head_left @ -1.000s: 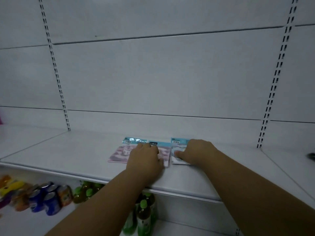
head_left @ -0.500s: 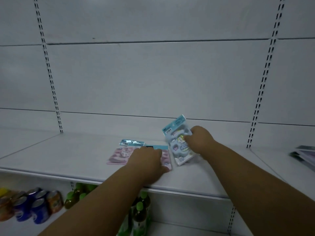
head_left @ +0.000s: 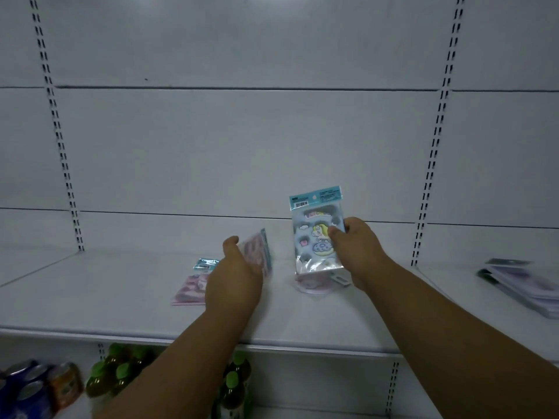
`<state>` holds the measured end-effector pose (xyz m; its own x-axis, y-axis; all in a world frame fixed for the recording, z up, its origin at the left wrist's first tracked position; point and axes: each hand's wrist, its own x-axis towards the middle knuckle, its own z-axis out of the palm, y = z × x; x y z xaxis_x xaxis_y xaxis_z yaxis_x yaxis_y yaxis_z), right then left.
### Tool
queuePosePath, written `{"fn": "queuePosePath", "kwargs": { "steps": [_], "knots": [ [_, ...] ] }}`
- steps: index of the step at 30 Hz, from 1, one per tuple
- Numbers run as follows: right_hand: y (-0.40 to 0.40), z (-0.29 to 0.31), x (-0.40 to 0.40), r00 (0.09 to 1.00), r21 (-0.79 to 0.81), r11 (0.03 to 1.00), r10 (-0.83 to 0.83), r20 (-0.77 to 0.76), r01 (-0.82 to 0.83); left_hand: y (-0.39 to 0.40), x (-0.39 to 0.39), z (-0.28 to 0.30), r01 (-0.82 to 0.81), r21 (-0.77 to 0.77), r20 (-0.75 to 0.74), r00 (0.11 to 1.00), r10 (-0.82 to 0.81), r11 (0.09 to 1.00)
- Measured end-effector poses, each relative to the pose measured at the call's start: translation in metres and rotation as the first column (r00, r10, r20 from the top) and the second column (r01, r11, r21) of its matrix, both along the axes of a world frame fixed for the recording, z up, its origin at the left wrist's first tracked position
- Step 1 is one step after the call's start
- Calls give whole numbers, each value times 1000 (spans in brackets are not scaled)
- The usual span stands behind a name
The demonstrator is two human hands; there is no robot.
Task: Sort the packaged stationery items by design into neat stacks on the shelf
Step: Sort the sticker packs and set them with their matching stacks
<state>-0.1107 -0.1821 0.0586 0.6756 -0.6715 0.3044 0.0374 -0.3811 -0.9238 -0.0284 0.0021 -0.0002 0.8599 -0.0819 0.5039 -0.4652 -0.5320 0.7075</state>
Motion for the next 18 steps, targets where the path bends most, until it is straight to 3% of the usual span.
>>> {"fn": "queuePosePath", "kwargs": {
  "steps": [3, 8, 11, 18],
  "knots": [
    [-11, 3, -15, 998, 17, 1000, -24, 56, 24, -13, -14, 4, 105, -367, -138, 977, -166, 924],
    [-46, 12, -63, 983, 37, 992, -125, 135, 121, -65, -57, 11, 234, -656, -145, 894, -424, 718],
    [-81, 14, -115, 966, 37, 979, -205, 158, 202, -114, -95, 13, 298, -740, -147, 804, -577, 603],
    [-192, 9, -288, 896, 50, 907, -420, 144, 417, -260, -237, 14, 467, -729, -111, 641, -759, 500]
  ]
}}
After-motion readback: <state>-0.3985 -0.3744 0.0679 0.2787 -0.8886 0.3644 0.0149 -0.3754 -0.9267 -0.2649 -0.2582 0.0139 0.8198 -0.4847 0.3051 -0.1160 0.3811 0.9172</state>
